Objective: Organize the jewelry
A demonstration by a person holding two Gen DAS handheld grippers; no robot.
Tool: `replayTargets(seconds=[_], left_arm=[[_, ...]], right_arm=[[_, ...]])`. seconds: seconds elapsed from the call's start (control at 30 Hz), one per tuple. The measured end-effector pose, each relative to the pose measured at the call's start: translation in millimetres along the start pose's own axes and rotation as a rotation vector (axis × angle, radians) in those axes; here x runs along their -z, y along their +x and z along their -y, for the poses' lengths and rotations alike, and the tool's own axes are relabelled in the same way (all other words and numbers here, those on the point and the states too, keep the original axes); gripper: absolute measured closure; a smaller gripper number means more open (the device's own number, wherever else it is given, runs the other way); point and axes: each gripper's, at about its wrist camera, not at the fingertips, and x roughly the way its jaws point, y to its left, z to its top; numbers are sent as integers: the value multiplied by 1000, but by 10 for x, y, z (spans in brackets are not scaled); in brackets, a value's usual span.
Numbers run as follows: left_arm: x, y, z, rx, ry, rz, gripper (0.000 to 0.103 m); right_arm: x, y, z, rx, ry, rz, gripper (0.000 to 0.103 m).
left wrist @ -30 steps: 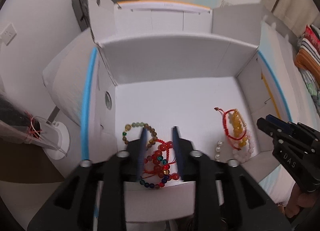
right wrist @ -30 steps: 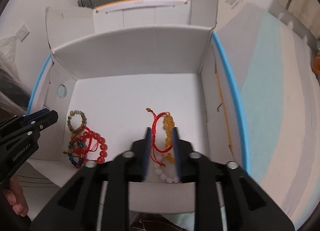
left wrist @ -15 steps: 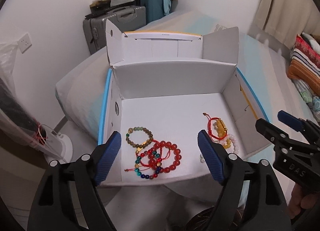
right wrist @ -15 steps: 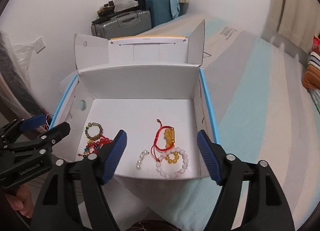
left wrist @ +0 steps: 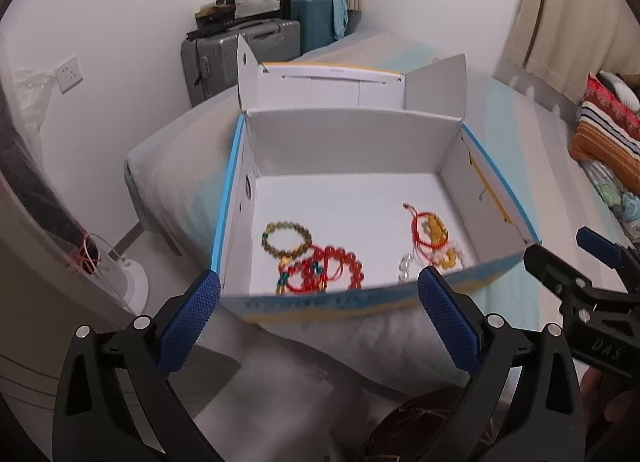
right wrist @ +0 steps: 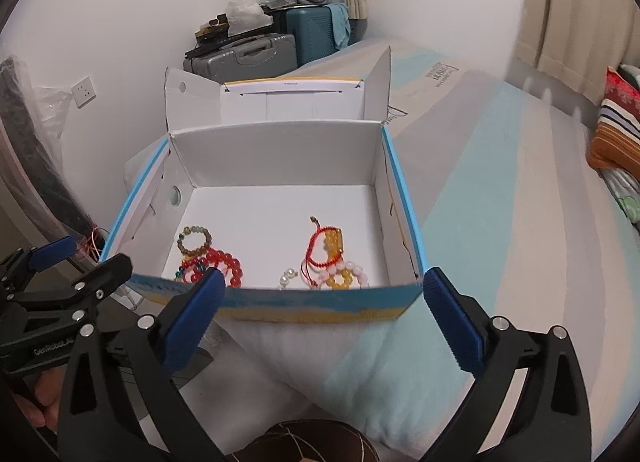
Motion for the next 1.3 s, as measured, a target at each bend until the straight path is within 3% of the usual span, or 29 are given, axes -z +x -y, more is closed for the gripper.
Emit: replayTargets(seconds=[0.27,1.3], left_arm=[[206,17,-10,6,5,-30,6],[245,15,12,5,6,-29,6]], right_arm=[[152,1,5,-1,10,-13,8],[233,38,46,-2,22,-30,8]])
